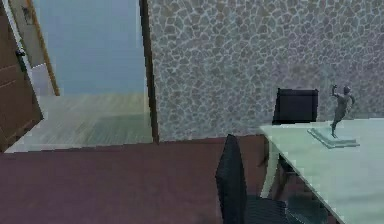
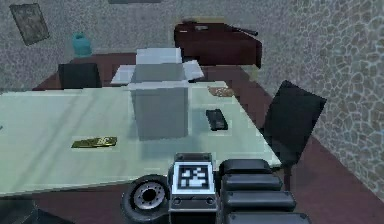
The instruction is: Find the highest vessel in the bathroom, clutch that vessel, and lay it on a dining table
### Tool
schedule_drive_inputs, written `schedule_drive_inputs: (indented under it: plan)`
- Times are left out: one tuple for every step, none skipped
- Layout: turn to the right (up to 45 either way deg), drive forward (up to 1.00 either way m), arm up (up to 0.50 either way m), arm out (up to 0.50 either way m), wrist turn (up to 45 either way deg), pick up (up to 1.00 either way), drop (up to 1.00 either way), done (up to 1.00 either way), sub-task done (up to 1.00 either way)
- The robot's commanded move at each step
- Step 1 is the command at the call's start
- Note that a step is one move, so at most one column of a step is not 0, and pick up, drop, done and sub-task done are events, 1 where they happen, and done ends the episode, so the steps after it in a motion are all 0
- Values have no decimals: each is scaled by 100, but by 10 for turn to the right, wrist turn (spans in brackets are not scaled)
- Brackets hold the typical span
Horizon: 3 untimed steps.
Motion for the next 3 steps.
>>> schedule_drive_inputs:
  plan:
    - [450,0,0,0,0,0,0,0,0]
    - [450,0,0,0,0,0,0,0,0]
    - [120,0,0,0,0,0,0,0,0]
